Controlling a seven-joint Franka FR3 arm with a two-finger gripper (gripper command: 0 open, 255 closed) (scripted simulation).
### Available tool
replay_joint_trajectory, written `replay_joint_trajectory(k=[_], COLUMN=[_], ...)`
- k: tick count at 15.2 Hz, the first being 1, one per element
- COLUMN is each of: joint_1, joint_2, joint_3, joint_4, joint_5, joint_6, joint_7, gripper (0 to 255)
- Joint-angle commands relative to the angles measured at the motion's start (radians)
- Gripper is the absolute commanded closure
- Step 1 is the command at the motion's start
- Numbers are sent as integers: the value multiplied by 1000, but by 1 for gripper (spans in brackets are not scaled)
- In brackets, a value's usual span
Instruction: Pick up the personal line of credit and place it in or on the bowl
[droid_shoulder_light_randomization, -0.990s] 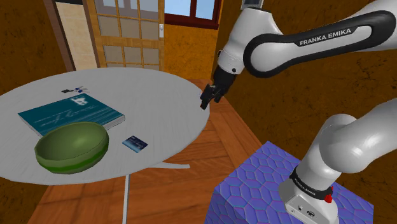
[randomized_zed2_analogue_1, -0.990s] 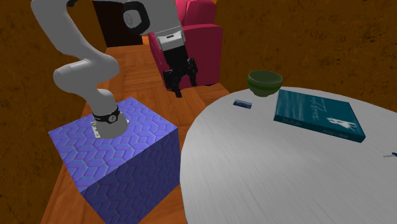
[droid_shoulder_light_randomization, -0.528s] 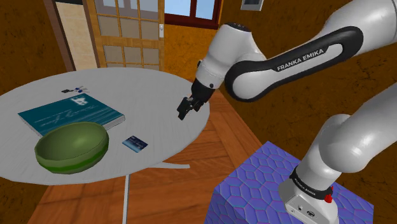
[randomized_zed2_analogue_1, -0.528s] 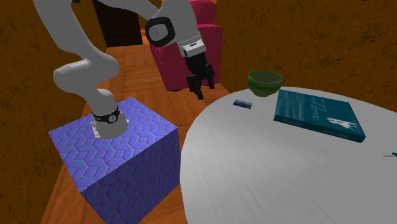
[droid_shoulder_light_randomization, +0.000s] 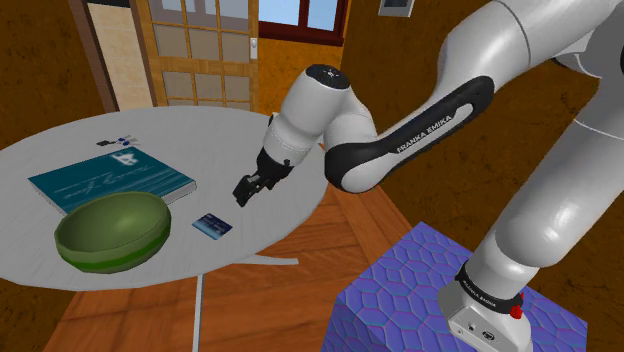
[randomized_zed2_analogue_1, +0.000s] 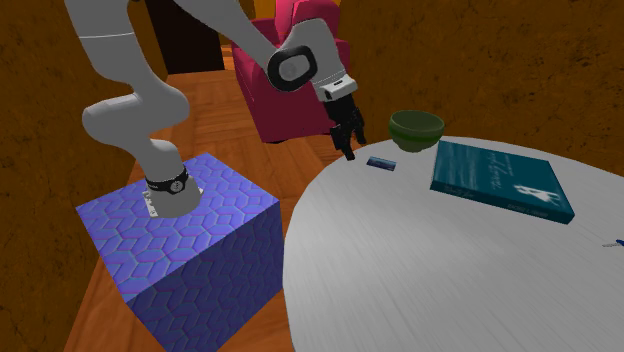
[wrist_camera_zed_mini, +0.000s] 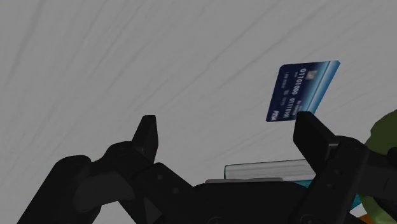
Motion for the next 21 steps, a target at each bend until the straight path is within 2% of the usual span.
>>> replay_joint_trajectory(k=[1, 4, 7, 15, 21], joint_1=[-8, 59, 160, 219, 222], joint_2=[84, 219, 338, 459, 467], joint_3=[26, -3, -57, -121, -126], joint_4=[64, 177, 294, 382, 388], joint_5=[-191, -444, -618, -734, -741], joint_6=[1, -28, -65, -62, -62], joint_7=[151, 347, 474, 544, 547], gripper=[0, 0, 0, 0, 0])
